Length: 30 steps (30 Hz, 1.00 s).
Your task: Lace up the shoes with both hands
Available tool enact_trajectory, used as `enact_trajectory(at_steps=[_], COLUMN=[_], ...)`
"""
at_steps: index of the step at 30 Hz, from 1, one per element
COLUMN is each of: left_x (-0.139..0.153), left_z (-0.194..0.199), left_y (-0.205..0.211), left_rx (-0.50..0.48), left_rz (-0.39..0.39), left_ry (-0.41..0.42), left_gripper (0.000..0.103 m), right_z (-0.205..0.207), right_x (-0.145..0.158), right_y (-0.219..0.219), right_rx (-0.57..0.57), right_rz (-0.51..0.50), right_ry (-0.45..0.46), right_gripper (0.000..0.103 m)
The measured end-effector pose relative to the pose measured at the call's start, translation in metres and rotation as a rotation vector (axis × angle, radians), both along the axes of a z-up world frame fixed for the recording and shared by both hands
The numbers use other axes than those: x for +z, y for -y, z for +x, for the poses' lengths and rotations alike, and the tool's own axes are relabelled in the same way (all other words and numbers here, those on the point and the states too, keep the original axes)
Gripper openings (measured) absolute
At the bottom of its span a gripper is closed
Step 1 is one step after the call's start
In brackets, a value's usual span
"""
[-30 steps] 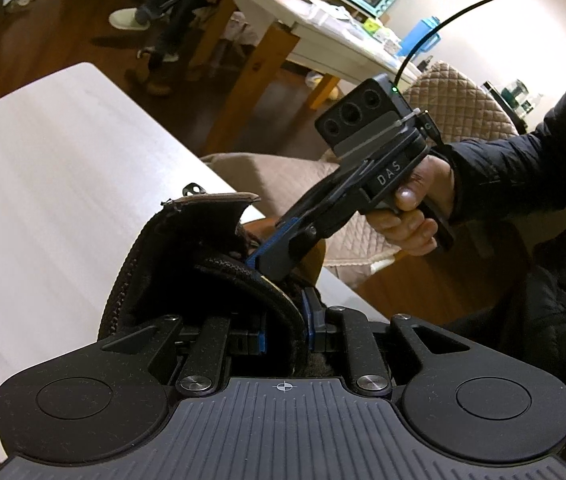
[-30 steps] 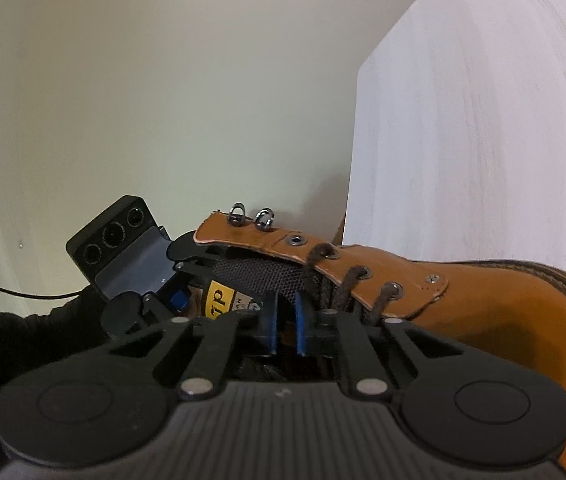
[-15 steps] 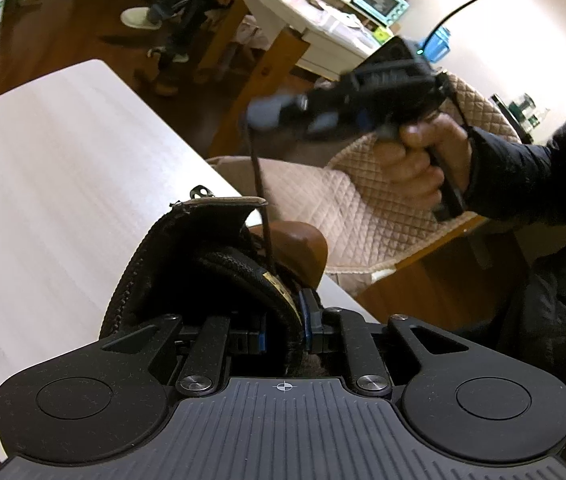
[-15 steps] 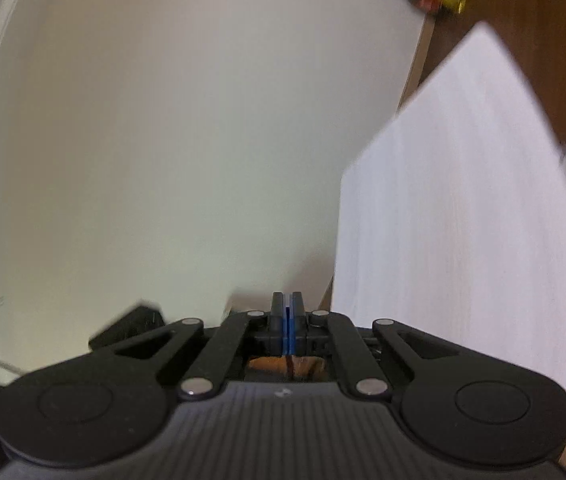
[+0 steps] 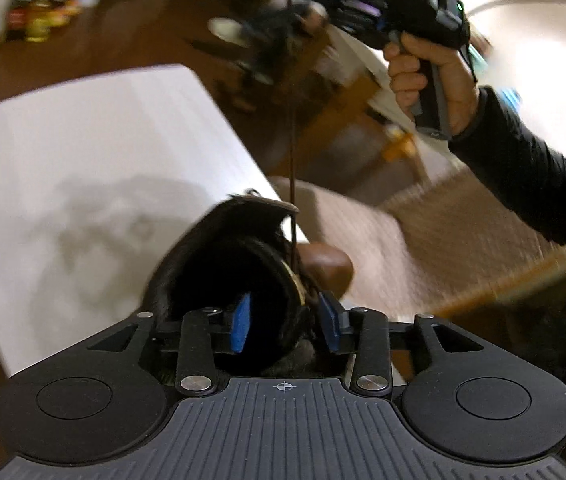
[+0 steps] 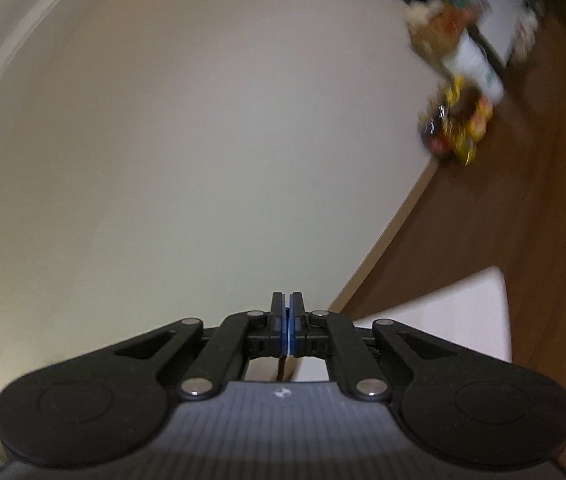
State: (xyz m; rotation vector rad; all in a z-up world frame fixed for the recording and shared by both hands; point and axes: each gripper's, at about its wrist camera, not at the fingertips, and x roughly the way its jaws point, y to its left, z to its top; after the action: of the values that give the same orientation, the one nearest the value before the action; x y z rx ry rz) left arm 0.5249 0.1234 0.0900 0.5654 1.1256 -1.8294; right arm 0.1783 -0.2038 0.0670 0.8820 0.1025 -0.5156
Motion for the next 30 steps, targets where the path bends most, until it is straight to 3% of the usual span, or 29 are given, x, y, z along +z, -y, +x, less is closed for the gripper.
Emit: enact_trajectory(at_steps=[3,6,7,8,10,12,14,16,18,20,25,30], left_x=[0.013,0.021,0.021,0.02,0.015,0.003,-0.009,-0.021,-0.03,-0.039,-0.042,-0.043], left_z=[0.001,-0.006,-0.015,-0.02,-0.031,-0.05,-0.072,-0.093,-0.107,-0.126,-0.159,-0.172], left_y=[-0.032,-0.075,-0.1,-0.108,-0.125,-0.143,-0.156,-0.167,-0.174,-0.181,-0.21,-0.223], left_rx=[0.141,0.344,0.463,0.5,0.572,0.635,0.669,0.703,0.716,0.733,0.804,0.86], left_rz=[-0.031,-0.053,-0.051,-0.042,-0.014,0.023,0.041,0.057,0.044,0.028,-0.046,-0.043], left_ry=[0.033,0.066,0.09,0.102,0.127,0.151,0.166,0.165,0.156,0.177,0.182,0.184], left_gripper=[0.047,0.051,0.058,0.065,0.065,0.065,0.065,0.066,0.073,0.074,0.074,0.075], right_z=[0.018,0.035,0.042,0.048,0.06,0.072,0.074,0.071,0.064,0.054,0.033,0.035], right_x=[0.007,0.01,0.01,0.008,0.003,-0.005,-0.014,-0.023,-0.028,-0.031,-0.017,0.003], right_y=[0.008,0.005,0.001,-0.004,-0.017,-0.034,-0.054,-0.069,-0.087,-0.104,-0.147,-0.173], right_rx=[0.024,0.075,0.097,0.129,0.207,0.273,0.312,0.334,0.349,0.364,0.399,0.47], right_rz=[-0.086,-0.138,-0.145,-0.149,-0.147,-0.118,-0.082,-0.051,-0.017,0.006,-0.027,-0.114], right_ry=[-0.097,-0.158,-0.173,-0.188,-0.214,-0.232,-0.248,-0.276,-0.321,-0.364,-0.46,-0.526], right_gripper=[0.002,0.007,0.012,0.012,0.013,0.02,0.033,0.037,0.038,0.045,0.054,0.067])
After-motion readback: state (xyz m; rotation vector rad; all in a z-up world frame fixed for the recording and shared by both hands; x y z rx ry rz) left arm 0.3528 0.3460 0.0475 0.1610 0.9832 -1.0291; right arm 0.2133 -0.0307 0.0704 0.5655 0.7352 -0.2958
